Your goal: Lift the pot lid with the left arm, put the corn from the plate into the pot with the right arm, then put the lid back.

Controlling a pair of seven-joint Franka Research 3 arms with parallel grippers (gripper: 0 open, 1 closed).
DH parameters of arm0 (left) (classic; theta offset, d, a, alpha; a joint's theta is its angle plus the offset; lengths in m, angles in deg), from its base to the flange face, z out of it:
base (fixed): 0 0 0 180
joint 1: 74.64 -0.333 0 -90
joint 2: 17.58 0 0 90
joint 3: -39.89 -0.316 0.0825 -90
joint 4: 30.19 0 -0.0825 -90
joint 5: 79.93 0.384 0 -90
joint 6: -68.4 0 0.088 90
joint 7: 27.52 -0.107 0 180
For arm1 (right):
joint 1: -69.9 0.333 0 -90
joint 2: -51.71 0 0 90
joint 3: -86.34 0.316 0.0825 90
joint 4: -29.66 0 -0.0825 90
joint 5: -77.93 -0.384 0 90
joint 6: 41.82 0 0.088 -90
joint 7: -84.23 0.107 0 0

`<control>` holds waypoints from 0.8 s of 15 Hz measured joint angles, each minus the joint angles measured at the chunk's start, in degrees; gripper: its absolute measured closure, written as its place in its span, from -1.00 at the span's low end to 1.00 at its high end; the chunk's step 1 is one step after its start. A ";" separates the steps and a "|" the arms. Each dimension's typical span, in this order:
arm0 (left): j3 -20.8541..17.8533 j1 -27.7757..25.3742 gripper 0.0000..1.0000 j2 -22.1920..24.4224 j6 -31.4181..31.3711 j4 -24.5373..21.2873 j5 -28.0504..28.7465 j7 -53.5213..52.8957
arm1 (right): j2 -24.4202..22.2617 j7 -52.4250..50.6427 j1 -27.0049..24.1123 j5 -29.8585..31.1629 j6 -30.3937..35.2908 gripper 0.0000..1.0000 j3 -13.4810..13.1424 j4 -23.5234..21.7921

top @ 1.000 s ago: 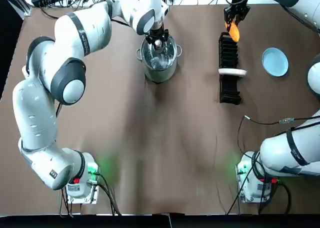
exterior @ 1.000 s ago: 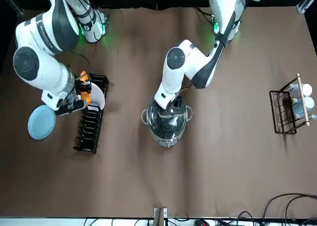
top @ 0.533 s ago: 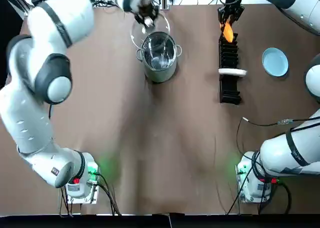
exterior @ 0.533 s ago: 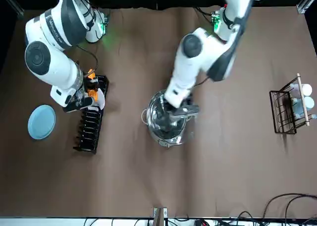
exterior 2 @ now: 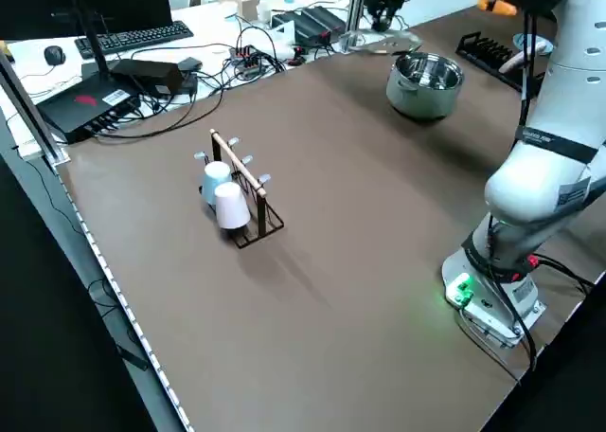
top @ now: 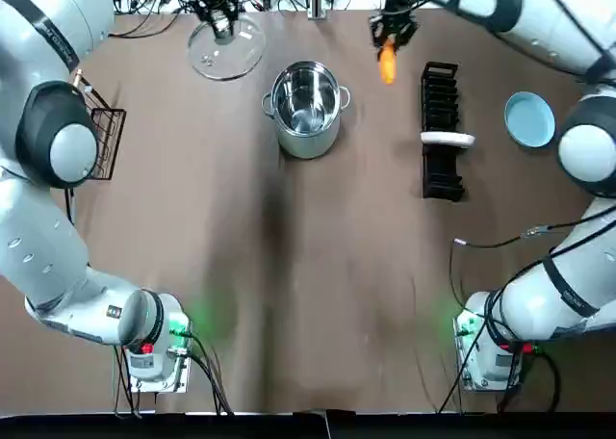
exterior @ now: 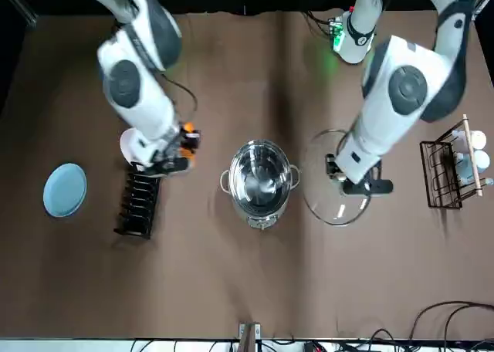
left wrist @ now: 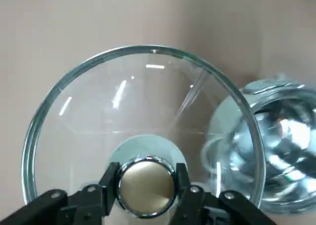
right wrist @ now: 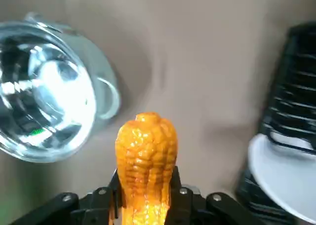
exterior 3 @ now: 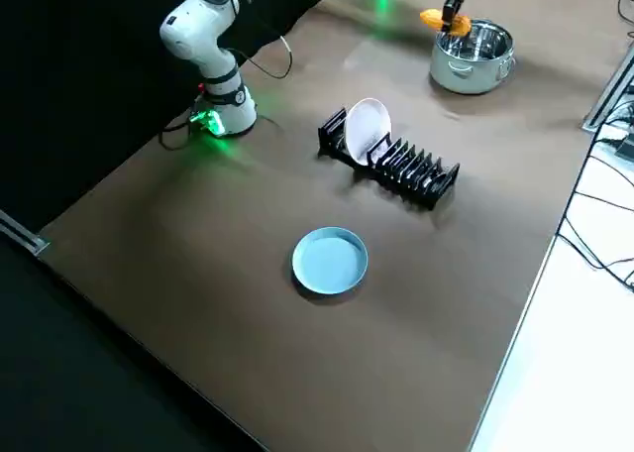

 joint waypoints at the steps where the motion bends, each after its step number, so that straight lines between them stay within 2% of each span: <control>1: 0.12 -1.70 -0.01 0.03 0.04 -1.41 -0.08 -3.42 | 1.89 3.01 2.11 1.29 -2.23 0.23 -0.09 1.09; 3: 0.95 -5.74 -0.01 0.07 0.03 -4.13 -1.50 -8.99 | 6.01 9.09 6.02 5.29 -6.38 0.23 -0.17 3.56; 6: 2.63 -10.23 -0.01 0.17 -0.24 -7.08 -2.12 -11.96 | 12.83 15.75 11.62 9.61 -12.48 0.23 -0.71 8.19; 7: 2.74 -10.46 -0.01 0.22 -1.09 -8.15 -2.16 -12.10 | 15.06 17.81 13.94 10.70 -14.88 0.23 -2.03 9.79; 10: 3.27 -10.07 -0.01 0.21 -4.16 -10.94 -2.23 -12.09 | 21.03 21.53 23.71 11.42 -21.61 0.23 -11.14 13.86; 12: 3.50 -9.74 -0.01 0.19 -4.43 -12.62 -2.24 -12.08 | 24.02 23.54 27.55 11.42 -24.99 0.23 -14.25 15.05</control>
